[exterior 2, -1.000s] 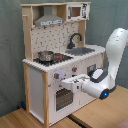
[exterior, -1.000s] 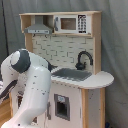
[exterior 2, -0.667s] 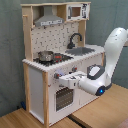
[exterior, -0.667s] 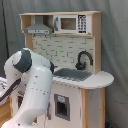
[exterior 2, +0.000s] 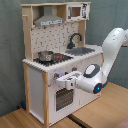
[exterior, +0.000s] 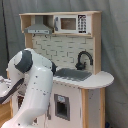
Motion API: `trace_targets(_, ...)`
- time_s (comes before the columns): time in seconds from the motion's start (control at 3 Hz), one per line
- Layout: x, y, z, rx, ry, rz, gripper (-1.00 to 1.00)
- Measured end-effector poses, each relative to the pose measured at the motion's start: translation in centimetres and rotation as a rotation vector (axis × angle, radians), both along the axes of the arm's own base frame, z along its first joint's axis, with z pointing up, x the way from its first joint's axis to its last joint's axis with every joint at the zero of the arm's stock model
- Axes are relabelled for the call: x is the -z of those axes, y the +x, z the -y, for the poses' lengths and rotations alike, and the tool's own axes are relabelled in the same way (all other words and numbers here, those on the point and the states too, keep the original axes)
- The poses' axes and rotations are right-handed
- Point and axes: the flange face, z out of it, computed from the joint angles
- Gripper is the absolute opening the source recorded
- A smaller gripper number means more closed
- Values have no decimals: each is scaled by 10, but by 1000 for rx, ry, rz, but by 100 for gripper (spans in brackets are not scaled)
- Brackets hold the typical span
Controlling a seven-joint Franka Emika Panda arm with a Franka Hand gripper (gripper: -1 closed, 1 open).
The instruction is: Play with the kitchen
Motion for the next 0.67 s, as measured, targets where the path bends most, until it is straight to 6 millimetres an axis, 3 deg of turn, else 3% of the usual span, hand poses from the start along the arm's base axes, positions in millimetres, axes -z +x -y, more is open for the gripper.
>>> trace_targets(0.33,-1,13,-14,6,28,-45,100)
trace_targets(0.67,2,25,-15,16,-4,-43,100)
